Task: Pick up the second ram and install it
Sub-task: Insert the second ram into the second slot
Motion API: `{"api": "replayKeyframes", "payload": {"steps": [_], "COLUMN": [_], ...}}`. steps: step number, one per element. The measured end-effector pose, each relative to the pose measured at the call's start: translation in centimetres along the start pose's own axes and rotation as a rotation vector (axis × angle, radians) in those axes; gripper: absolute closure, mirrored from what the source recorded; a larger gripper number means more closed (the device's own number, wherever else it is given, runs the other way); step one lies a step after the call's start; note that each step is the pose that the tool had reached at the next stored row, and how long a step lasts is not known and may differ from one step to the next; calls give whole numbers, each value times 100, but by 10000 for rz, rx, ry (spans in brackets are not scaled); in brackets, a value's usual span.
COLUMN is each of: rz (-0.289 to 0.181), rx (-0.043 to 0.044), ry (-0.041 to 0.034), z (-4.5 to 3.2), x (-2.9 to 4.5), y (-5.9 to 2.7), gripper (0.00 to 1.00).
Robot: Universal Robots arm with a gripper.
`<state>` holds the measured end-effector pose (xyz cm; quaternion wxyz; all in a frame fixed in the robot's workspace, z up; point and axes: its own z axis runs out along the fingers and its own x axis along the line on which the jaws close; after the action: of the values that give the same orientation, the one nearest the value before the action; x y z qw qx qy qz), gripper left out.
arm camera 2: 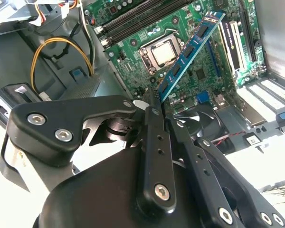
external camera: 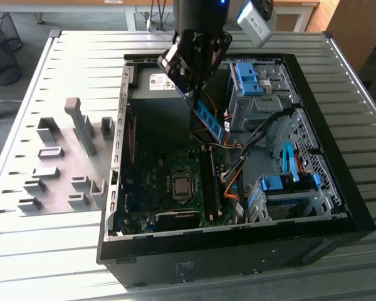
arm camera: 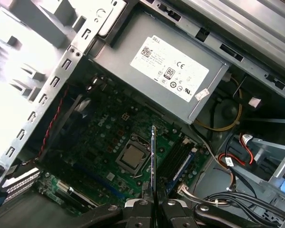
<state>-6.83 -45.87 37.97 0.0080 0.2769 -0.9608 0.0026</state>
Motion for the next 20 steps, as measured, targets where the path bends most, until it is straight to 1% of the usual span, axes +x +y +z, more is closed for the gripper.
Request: {"api": "replayKeyframes", "payload": {"steps": [10, 20], "rz": [230, 1154], "rx": [-4, -20], "ry": [1, 0], "z": [1, 5], "x": [0, 0], "y": [0, 0], "gripper": [86, 86]}}
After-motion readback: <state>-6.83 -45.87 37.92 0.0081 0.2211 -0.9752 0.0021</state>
